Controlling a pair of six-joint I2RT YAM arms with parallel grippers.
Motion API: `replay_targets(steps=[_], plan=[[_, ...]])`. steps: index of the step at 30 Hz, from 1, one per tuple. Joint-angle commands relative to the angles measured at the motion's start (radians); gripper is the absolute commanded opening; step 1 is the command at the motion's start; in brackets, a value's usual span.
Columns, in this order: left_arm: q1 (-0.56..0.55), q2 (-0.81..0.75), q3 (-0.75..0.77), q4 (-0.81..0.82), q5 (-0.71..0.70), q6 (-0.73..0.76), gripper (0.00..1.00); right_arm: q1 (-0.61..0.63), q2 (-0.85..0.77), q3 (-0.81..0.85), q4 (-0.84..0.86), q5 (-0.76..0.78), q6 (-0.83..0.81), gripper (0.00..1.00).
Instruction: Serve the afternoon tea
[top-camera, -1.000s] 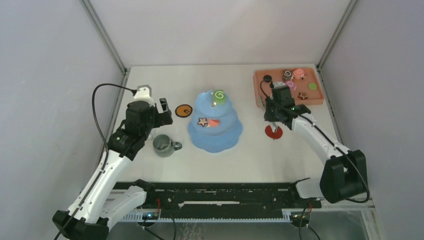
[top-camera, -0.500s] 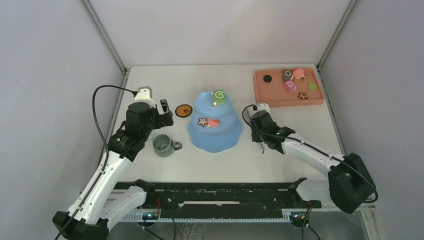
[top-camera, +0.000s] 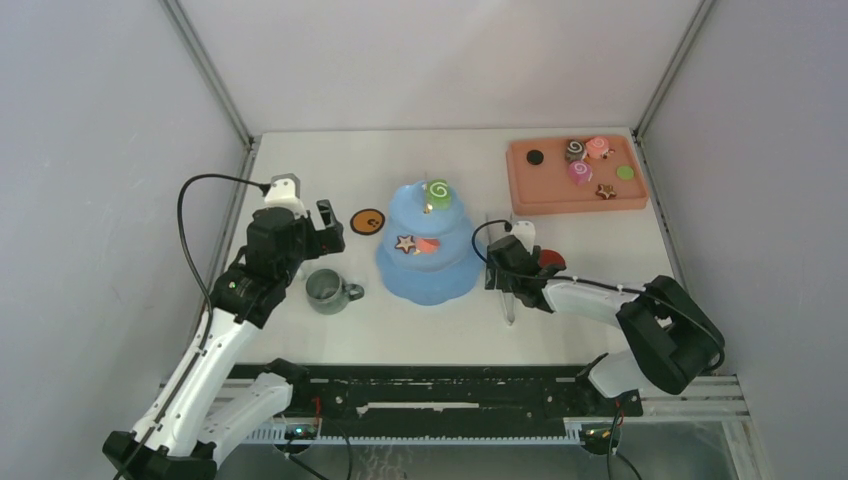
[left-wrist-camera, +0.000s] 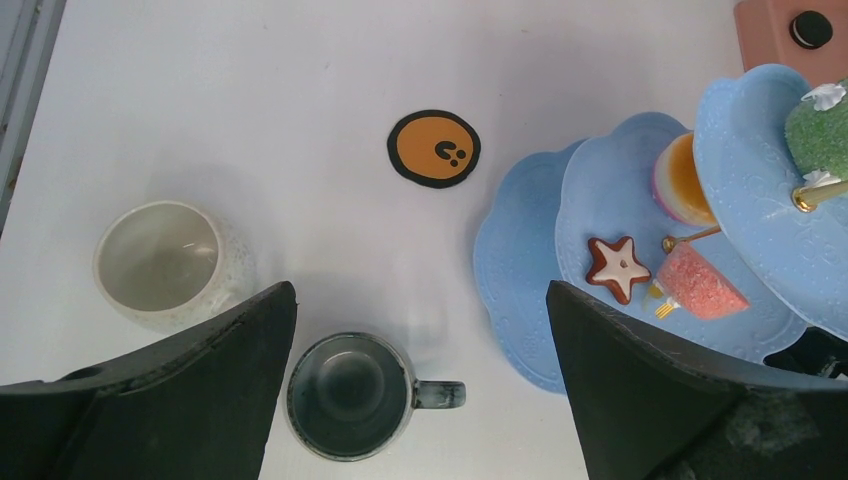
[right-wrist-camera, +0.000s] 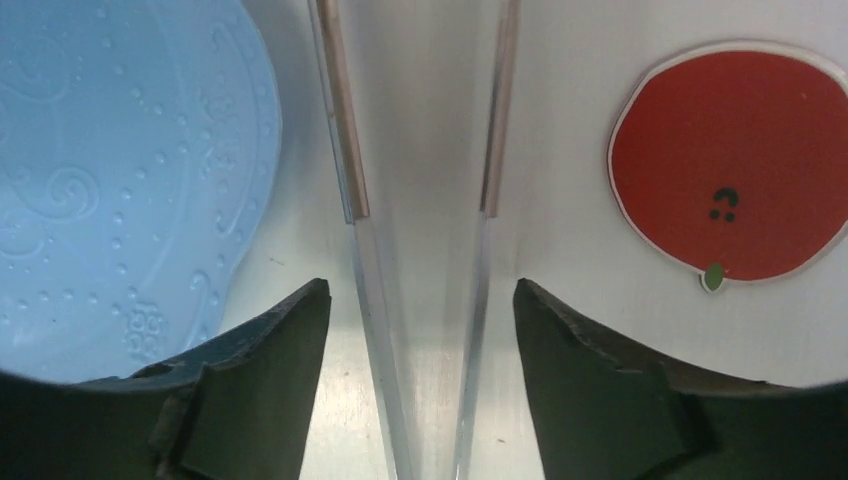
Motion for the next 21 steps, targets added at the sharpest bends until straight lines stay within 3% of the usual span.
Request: replay_targets(steps=[1, 6, 10, 17, 21], plan=[[0.006, -0.019, -0.021, 0.010, 0.001, -0.008, 1.00, 0.009, -0.001, -0.006, 0.095, 0.053, 0.055, 0.79], [0.007, -0.015, -0.022, 0.010, 0.002, -0.008, 1.00, 0.013, 0.010, -0.018, 0.101, 0.067, 0.102, 0.80], [0.006, -0.007, -0.016, 0.010, 0.009, -0.009, 1.00, 0.041, 0.045, -0.018, 0.120, 0.099, 0.107, 0.74], [0.007, -0.007, -0.017, 0.009, 0.002, -0.008, 1.00, 0.083, 0.079, -0.016, 0.079, 0.168, 0.133, 0.54], [0.006, -0.007, -0.025, 0.017, 0.009, -0.016, 1.00, 0.073, 0.065, 0.003, 0.036, 0.184, 0.124, 0.23]])
